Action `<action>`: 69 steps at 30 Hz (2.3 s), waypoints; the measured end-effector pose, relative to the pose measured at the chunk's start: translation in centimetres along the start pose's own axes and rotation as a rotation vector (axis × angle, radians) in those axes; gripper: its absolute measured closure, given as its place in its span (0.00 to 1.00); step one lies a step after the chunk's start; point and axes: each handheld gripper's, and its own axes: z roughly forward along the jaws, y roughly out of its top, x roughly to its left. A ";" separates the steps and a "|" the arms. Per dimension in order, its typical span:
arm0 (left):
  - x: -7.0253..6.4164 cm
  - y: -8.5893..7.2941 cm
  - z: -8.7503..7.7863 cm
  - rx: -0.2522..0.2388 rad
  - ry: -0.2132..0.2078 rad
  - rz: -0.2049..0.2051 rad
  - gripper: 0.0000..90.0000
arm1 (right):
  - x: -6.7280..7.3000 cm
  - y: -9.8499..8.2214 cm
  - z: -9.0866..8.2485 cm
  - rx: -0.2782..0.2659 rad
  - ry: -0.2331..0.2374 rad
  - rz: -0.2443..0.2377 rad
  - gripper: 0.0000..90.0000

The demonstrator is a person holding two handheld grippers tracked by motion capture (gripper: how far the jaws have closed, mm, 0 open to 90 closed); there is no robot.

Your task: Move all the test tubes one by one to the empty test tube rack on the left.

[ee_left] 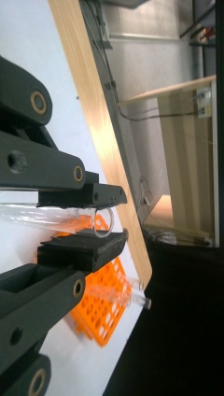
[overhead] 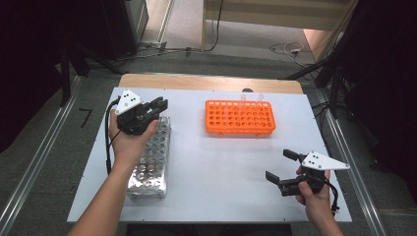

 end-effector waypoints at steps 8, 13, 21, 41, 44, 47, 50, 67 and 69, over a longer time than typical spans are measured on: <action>1.5 -0.8 1.3 -0.010 0.054 -0.037 0.85 | 0.0 0.0 -0.2 -0.007 -0.003 0.008 0.00; 1.9 -1.4 2.1 0.008 0.076 -0.055 0.84 | 0.0 0.0 -0.2 -0.007 -0.001 0.008 0.00; 2.0 -2.5 3.1 0.040 0.088 -0.061 0.84 | 0.0 0.0 -0.3 -0.009 -0.002 0.008 0.00; 2.0 -3.3 3.9 0.162 0.101 -0.071 0.84 | -0.1 0.1 -0.5 -0.018 -0.001 0.002 0.00; 2.0 -3.4 4.1 0.177 0.105 -0.069 0.84 | -0.1 0.1 -0.5 -0.022 0.000 0.001 0.00; 1.9 -3.5 4.3 0.195 0.111 -0.067 0.84 | -0.1 0.1 -0.6 -0.024 -0.002 0.000 0.00; 1.8 -3.6 4.4 0.214 0.113 -0.062 0.84 | -0.1 0.1 -0.6 -0.025 -0.002 0.001 0.00; 2.0 -3.9 5.0 0.306 0.110 -0.090 0.77 | -0.2 0.1 -0.5 -0.018 -0.003 0.006 0.00; 2.0 -3.8 4.9 0.306 0.110 -0.091 0.71 | -0.2 0.1 -0.5 -0.018 -0.003 0.006 0.00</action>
